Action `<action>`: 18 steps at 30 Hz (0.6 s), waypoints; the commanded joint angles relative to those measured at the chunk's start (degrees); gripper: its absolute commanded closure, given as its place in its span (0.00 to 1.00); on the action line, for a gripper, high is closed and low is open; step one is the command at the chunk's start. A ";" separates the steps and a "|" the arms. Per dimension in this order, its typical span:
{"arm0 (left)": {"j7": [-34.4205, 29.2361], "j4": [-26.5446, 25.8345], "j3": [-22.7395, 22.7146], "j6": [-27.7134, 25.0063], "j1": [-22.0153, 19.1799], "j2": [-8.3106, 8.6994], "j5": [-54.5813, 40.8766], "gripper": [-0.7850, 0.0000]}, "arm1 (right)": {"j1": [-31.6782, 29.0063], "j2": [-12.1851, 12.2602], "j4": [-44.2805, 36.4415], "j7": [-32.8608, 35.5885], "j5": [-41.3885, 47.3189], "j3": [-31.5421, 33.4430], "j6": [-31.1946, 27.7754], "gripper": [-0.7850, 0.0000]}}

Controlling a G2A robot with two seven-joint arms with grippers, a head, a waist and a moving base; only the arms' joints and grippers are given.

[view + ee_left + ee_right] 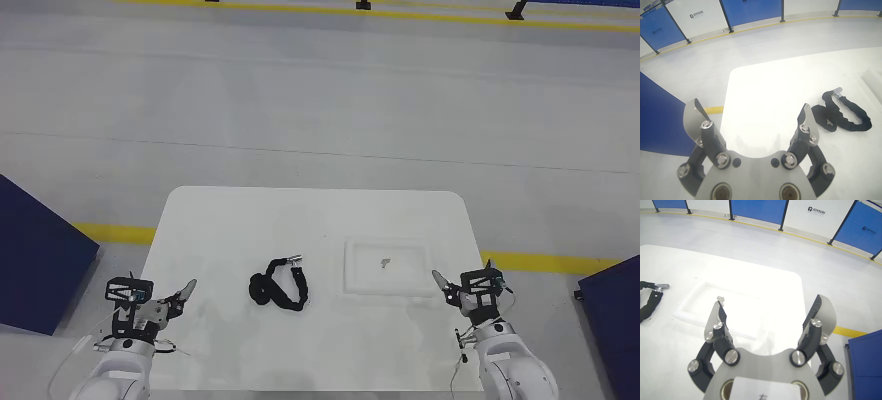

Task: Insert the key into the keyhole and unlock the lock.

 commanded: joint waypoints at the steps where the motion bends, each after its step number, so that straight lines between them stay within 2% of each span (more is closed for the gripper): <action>1: 0.00 0.00 0.00 0.00 0.00 0.00 0.00 0.00 | 0.12 0.26 -1.72 1.63 -2.96 0.86 -1.52 0.00; 5: 0.00 0.00 0.00 0.00 0.00 0.00 0.00 0.00 | -0.03 1.03 -7.39 3.81 -8.30 3.87 -7.79 0.00; 9: 0.00 0.00 0.00 0.00 0.00 0.00 0.00 0.00 | 2.01 1.97 -12.66 11.88 -13.32 6.14 -17.56 0.00; 13: 0.00 0.00 0.00 0.00 0.00 0.00 0.00 0.00 | 7.65 2.66 -13.64 21.14 -14.59 6.14 -26.20 0.00; 18: 0.00 0.00 0.00 0.00 0.00 0.00 0.00 0.00 | 17.26 3.36 -11.75 30.38 -15.61 3.14 -36.54 0.00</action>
